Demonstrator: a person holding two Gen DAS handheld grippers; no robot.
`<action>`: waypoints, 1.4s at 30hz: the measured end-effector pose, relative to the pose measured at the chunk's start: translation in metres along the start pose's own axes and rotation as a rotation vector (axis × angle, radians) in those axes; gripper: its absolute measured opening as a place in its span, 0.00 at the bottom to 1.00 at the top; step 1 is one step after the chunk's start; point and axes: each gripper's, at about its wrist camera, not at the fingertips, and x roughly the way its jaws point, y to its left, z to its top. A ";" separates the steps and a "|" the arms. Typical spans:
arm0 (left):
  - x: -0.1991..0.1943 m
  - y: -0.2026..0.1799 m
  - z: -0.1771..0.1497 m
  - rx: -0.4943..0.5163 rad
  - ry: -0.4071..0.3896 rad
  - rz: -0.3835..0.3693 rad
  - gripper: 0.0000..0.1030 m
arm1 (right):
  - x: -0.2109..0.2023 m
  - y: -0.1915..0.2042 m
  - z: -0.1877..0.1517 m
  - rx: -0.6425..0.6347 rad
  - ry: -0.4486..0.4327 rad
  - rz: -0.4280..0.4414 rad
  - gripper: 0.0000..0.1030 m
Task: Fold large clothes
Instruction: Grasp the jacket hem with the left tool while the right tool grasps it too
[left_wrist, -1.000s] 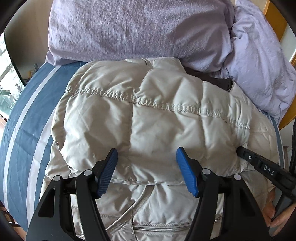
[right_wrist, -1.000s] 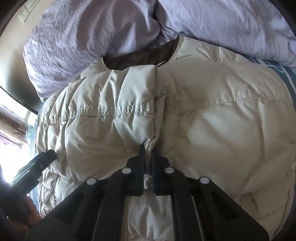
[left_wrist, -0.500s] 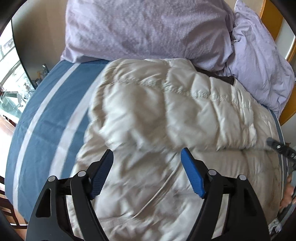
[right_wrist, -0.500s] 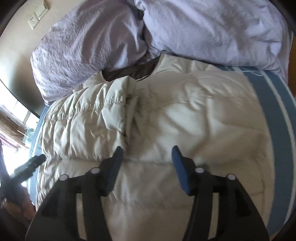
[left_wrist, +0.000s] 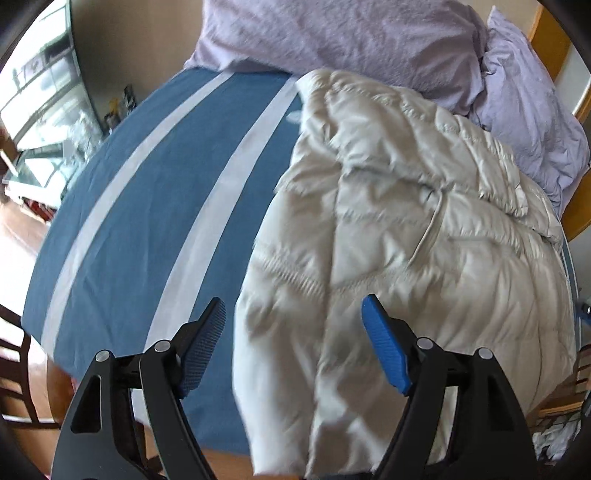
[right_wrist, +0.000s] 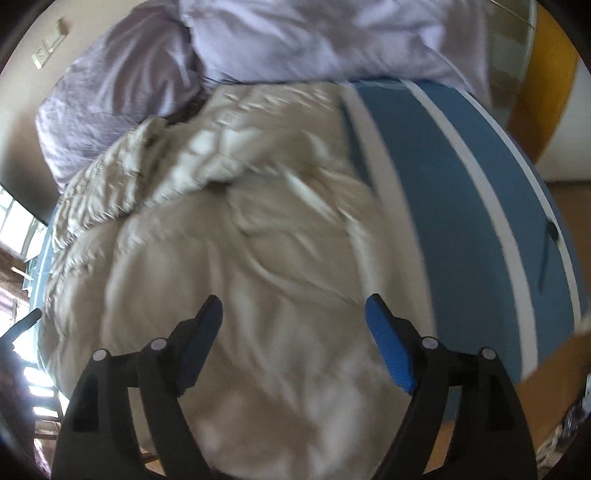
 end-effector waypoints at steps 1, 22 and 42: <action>0.000 0.004 -0.006 -0.014 0.009 -0.008 0.74 | -0.001 -0.008 -0.006 0.011 0.005 -0.002 0.78; 0.005 0.015 -0.040 -0.121 0.053 -0.086 0.69 | 0.011 -0.055 -0.063 0.125 0.085 0.130 0.51; -0.033 0.010 -0.028 -0.173 -0.062 -0.217 0.10 | -0.027 -0.044 -0.042 0.141 -0.063 0.275 0.09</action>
